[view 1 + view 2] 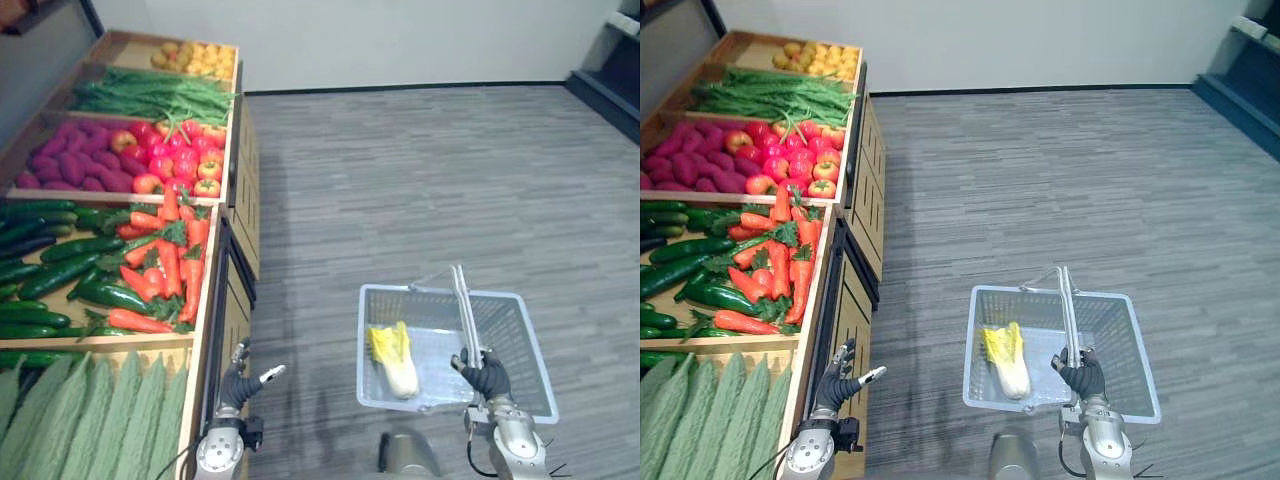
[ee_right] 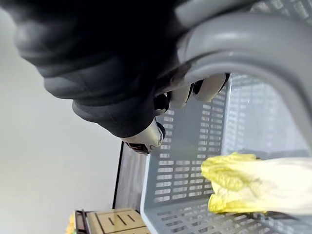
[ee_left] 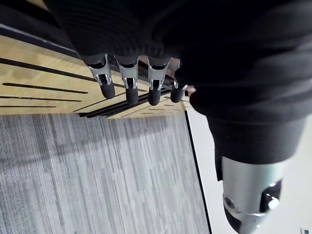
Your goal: Pick vegetable in the basket
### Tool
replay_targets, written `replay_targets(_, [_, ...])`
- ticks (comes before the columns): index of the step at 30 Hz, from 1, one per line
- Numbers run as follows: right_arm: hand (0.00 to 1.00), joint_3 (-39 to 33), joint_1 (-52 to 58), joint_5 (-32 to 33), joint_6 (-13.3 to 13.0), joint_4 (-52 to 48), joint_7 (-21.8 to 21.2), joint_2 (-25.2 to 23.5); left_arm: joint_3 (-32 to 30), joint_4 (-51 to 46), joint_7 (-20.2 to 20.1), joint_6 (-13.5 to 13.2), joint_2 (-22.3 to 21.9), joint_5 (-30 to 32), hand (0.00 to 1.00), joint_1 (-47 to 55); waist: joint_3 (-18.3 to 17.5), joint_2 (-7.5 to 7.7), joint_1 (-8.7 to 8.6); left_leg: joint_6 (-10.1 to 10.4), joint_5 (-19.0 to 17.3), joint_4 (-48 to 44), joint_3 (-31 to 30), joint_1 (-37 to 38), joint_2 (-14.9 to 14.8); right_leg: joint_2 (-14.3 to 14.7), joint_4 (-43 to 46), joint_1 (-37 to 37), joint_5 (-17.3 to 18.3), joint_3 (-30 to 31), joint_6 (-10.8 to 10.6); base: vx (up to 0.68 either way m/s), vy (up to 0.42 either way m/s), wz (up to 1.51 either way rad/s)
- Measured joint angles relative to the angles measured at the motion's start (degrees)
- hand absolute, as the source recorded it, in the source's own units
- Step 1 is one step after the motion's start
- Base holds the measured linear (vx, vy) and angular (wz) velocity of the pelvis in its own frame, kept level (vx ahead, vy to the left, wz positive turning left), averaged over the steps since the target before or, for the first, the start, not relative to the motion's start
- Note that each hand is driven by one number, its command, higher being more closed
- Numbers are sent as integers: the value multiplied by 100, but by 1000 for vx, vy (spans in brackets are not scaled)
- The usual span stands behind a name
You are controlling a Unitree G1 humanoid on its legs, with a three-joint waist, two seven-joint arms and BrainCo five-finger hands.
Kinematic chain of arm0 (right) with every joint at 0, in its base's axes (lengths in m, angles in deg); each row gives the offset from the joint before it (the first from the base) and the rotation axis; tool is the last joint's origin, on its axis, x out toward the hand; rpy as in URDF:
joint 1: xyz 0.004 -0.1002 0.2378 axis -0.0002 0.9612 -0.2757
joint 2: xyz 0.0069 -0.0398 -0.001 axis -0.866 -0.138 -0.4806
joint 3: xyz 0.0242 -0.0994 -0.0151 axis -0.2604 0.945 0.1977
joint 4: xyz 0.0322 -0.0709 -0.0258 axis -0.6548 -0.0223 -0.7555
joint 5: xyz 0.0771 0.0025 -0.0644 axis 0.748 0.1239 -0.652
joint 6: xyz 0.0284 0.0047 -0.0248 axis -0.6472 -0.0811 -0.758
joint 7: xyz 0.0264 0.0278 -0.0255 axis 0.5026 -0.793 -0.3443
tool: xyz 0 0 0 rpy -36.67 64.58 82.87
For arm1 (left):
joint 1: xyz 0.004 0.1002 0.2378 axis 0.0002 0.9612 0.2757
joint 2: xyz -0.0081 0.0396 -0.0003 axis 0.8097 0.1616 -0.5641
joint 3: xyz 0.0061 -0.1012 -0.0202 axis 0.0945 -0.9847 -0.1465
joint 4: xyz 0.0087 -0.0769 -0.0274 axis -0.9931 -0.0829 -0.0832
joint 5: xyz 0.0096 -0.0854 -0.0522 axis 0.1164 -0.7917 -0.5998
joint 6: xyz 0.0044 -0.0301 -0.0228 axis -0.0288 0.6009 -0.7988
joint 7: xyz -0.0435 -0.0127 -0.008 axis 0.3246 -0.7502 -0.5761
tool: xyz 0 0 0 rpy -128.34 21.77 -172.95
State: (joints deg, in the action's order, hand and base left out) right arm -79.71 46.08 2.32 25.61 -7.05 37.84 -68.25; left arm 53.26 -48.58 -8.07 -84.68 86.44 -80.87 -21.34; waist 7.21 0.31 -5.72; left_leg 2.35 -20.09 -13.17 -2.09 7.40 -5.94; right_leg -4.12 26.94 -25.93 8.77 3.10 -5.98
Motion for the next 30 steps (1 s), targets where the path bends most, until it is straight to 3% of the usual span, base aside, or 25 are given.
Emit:
replay_targets(1, [100,12,10,-1,0,-38,8,85,14,124,-1,-8,-14,1,0,-85,54,-40,-11,225,-153,-154,-118,136,-29,6,-107,76,-687,199,30,481,-260,74])
replay_targets(2, [100,14,-29,-2,8,-35,23,191,3,227,-3,13,-163,-1,0,-140,78,-230,23,273,-194,-328,-173,148,-186,78,120,107,-546,8,111,488,-262,62])
replay_targets(3, [100,69,-48,14,17,-132,15,229,-25,187,1,0,-352,-1,0,-78,86,-371,21,396,-11,-902,-160,-8,-324,126,324,229,-243,-179,271,545,-271,45])
replay_targets(5, [100,218,4,59,60,-346,-1,213,-85,162,3,-6,-540,-14,0,1,93,-432,60,351,776,-2198,110,-460,-505,152,279,643,-33,-399,455,550,-301,43])
replay_targets(6, [100,283,126,89,58,-562,0,177,-113,109,0,-12,-636,-38,0,102,142,-366,176,239,1334,-3050,563,-747,-836,209,-53,1119,25,-470,553,482,-274,13])
replay_targets(7, [100,291,191,171,58,-775,4,105,-73,59,-4,-32,-646,-84,0,201,199,-383,257,199,1283,-3758,1167,-914,-1210,304,-468,1681,17,-507,617,468,-268,4])
replay_targets(9, [100,275,292,285,9,-1046,42,56,-63,-19,-8,-40,-642,-132,0,317,213,-361,319,69,1132,-4274,1955,-1147,-1509,307,-1036,2347,17,-632,683,387,-204,19])
replay_targets(12, [100,172,207,335,-182,-1073,125,36,-93,-111,-6,-55,-641,-136,0,329,214,-364,342,-23,819,-3871,2863,-1536,-1584,268,-1536,2867,56,-930,751,290,-73,49])
replay_targets(15, [100,-107,83,329,-276,-679,158,100,-75,-105,-6,-52,-637,-125,0,296,215,-356,311,-47,819,-2542,4220,-1576,-1404,129,-1783,3308,115,-1548,650,259,46,84])
replay_targets(16, [100,-278,101,325,-280,-462,195,130,-74,-104,-4,-50,-638,-120,0,283,204,-395,281,-207,1135,-1978,4667,-1573,-1278,121,-1797,3467,206,-1786,512,347,130,137])
replay_targets(17, [100,-407,114,325,-279,-158,248,143,-77,-99,1,-45,-586,-110,0,275,172,-375,239,-609,980,-1632,4772,-1481,-1080,91,-1790,3616,330,-2026,354,299,132,141])
replay_targets(19, [100,-553,72,275,-248,192,274,149,-78,-104,-1,-39,-494,-108,0,251,144,-340,184,-762,771,-1213,4413,-1444,-679,-29,-1639,3662,460,-2285,234,296,165,128])
replay_targets(21, [100,-755,-67,183,-107,817,301,133,-80,-109,-5,-31,-343,-107,0,197,272,-118,173,-882,668,-971,3985,-1353,-122,-468,-603,3543,874,-2533,37,281,182,134])
replay_targets(22, [100,-810,-94,146,-57,973,320,141,-53,-114,-9,-15,-336,-107,0,204,289,-90,152,-894,632,-930,3850,-1297,0,-617,-106,3437,901,-2561,30,259,126,137])
replay_targets(23, [100,-911,-84,97,56,1192,340,134,41,-207,-16,28,-312,-60,0,220,312,-50,81,-909,561,-883,3476,-1166,211,-862,1132,3094,748,-2432,224,288,58,164])
replay_targets(24, [100,-916,42,88,135,1314,363,96,249,-389,-19,47,-231,18,0,255,326,-15,-7,-970,488,-943,3104,-1077,318,-905,2025,2726,950,-1943,382,299,7,167])
replay_targets(27, [100,-922,252,109,131,1269,397,-191,532,-1222,-20,61,-58,106,0,335,340,23,23,-905,380,-1059,2513,-939,318,-453,2143,1909,1315,-635,296,310,-152,119])
replay_targets(30, [100,-980,366,296,27,1171,409,-385,971,-2049,-62,-59,-50,99,0,210,315,105,41,-691,210,-1359,1792,-1064,283,-52,1390,1457,1310,411,223,190,-235,118])
